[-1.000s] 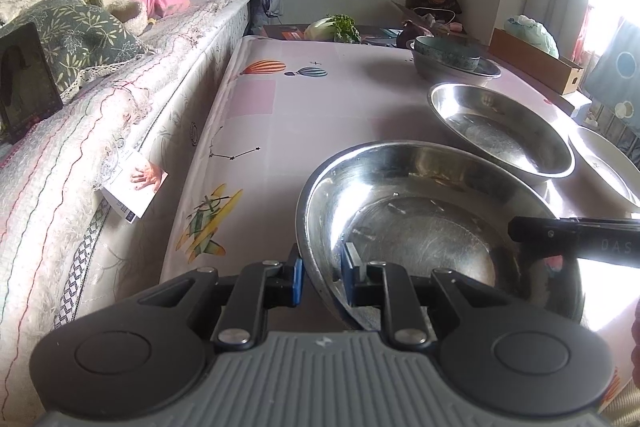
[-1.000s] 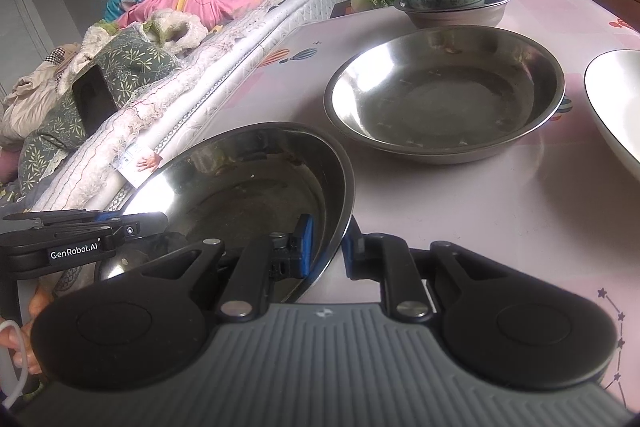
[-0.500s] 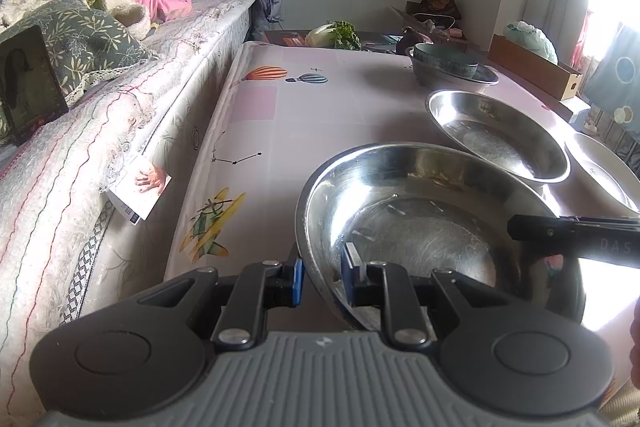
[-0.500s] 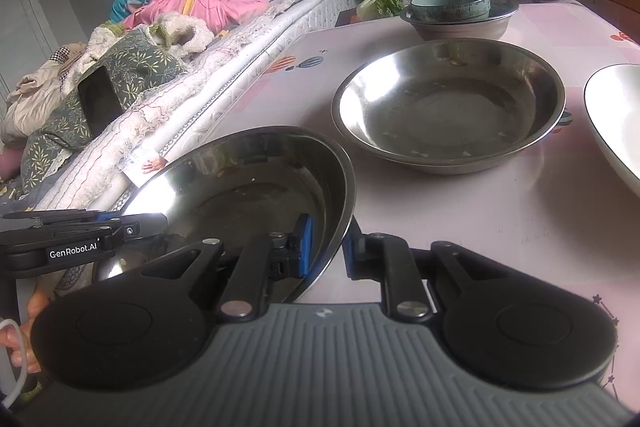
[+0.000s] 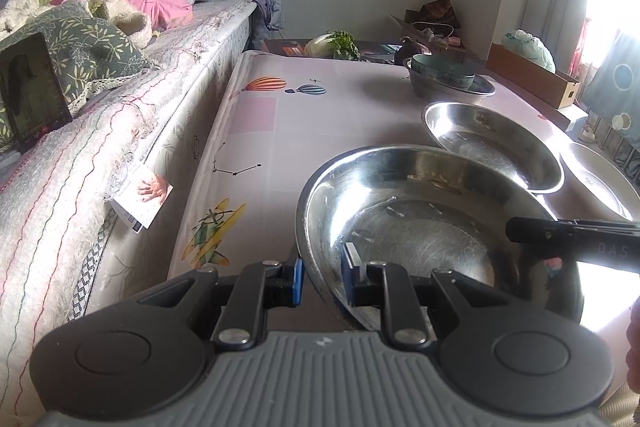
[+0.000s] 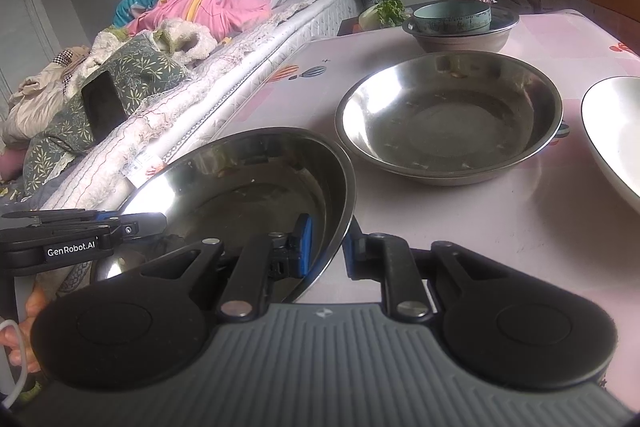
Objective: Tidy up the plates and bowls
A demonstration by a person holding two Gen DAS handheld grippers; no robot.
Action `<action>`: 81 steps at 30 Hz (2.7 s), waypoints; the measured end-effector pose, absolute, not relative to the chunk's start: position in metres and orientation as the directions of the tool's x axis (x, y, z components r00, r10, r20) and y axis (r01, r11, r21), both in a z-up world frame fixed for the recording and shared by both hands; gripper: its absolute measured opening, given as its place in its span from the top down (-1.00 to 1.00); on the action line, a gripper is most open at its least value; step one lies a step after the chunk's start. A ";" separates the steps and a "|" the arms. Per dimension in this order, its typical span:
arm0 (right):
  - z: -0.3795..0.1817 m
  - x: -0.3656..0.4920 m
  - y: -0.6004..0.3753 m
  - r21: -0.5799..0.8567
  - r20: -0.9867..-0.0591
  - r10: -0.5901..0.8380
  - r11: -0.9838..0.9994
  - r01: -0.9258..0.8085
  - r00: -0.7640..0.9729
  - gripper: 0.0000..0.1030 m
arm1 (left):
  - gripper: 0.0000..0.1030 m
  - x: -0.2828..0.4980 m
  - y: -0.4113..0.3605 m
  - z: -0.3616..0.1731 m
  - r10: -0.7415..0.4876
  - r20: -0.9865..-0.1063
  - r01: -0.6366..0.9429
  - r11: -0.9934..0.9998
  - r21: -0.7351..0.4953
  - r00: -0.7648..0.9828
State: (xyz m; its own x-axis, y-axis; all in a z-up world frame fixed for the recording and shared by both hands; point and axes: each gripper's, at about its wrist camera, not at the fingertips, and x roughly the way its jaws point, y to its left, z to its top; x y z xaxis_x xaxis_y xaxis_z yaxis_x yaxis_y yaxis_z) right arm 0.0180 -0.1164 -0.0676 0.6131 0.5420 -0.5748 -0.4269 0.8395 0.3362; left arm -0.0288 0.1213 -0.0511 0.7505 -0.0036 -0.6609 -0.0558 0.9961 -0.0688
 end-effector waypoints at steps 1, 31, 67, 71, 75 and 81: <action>-0.066 0.018 -0.117 0.335 -0.572 0.542 0.839 -0.428 0.615 0.70 | 0.61 -0.029 0.121 -0.050 -0.003 -0.658 -0.056 0.996 -0.069 0.753; -0.037 0.026 -0.170 0.344 -0.523 0.489 0.871 -0.352 0.699 0.65 | 0.61 0.005 0.084 -0.024 -0.098 -0.606 0.027 0.992 -0.125 0.789; -0.053 0.114 -0.199 0.250 -0.655 0.271 0.959 -0.137 0.705 -0.05 | 0.34 0.128 0.042 -0.049 -0.266 -0.653 0.155 0.962 -0.223 0.709; -0.052 0.113 -0.200 0.254 -0.651 0.261 0.960 -0.119 0.712 -0.18 | 0.20 0.123 0.045 -0.044 -0.258 -0.639 0.151 0.964 -0.218 0.725; -0.048 0.109 -0.201 0.260 -0.639 0.259 0.959 -0.113 0.724 -0.25 | 0.06 0.116 0.048 -0.039 -0.241 -0.634 0.136 0.968 -0.211 0.735; -0.040 0.094 -0.214 0.290 -0.597 0.271 0.951 -0.112 0.755 -0.35 | -0.25 0.105 0.050 -0.031 -0.213 -0.638 0.112 0.974 -0.195 0.740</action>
